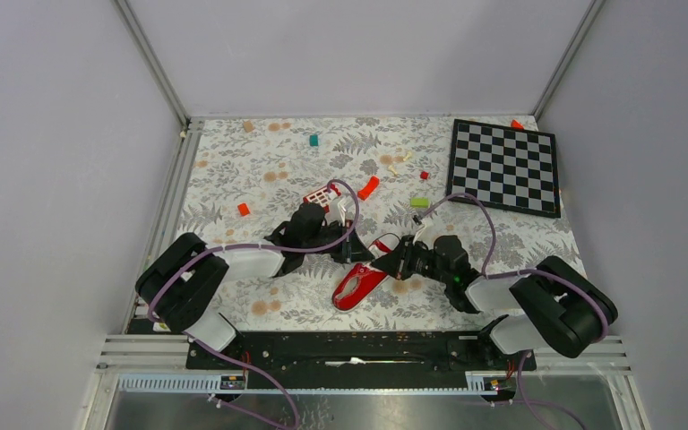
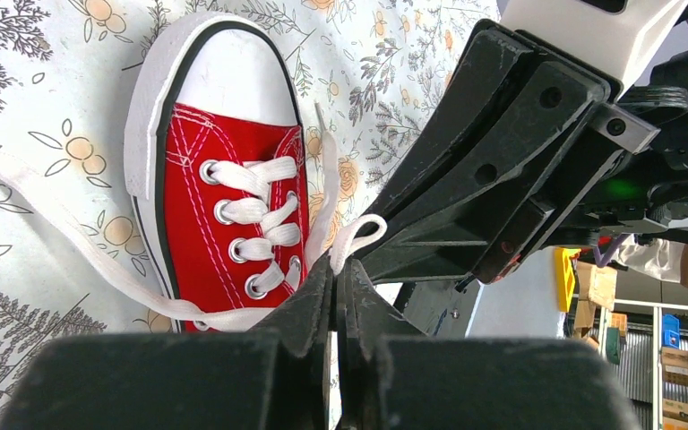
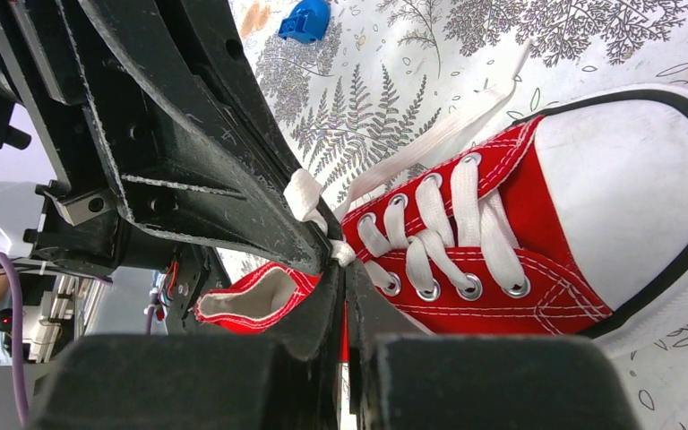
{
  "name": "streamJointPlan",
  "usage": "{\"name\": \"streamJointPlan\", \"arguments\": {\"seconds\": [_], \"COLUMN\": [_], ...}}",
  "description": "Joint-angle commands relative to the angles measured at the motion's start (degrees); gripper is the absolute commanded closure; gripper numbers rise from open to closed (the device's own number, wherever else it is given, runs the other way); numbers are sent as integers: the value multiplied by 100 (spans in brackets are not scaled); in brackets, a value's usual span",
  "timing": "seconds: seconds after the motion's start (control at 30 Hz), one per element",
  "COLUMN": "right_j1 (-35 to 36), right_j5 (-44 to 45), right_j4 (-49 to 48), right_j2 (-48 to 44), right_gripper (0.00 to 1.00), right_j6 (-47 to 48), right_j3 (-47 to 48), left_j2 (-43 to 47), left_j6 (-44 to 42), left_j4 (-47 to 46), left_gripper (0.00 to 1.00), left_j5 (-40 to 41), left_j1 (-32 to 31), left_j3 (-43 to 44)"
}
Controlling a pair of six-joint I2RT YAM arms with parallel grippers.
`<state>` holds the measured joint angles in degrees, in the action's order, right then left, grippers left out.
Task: Tie the shoes
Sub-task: Cross the shoelace with the shoelace.
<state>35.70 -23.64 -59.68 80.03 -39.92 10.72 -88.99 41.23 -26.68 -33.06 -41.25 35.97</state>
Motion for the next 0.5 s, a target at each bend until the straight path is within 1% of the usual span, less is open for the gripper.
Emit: {"name": "streamJointPlan", "arguments": {"seconds": [0.0,0.27,0.33,0.47], "right_j1": [-33,-32,-31,-29], "right_j5": [-436,-478,-537,-644], "right_j4": [-685,-2587,-2622,-2592], "right_j2": [-16,938,971,741], "right_gripper": [100,100,100,100], "right_j6": [-105,-1133,-1178,-1082], "right_j3": [331,207,273,341], "left_j2": [-96,-169,-154,-149], "left_j6": [-36,-10,-6,-14], "left_j4": [-37,-125,-144,-169], "left_gripper": [100,100,100,100], "left_j5": [-96,-139,-140,-130], "left_j1": [20,34,43,82], "left_j3": [18,-30,-55,-77]}}
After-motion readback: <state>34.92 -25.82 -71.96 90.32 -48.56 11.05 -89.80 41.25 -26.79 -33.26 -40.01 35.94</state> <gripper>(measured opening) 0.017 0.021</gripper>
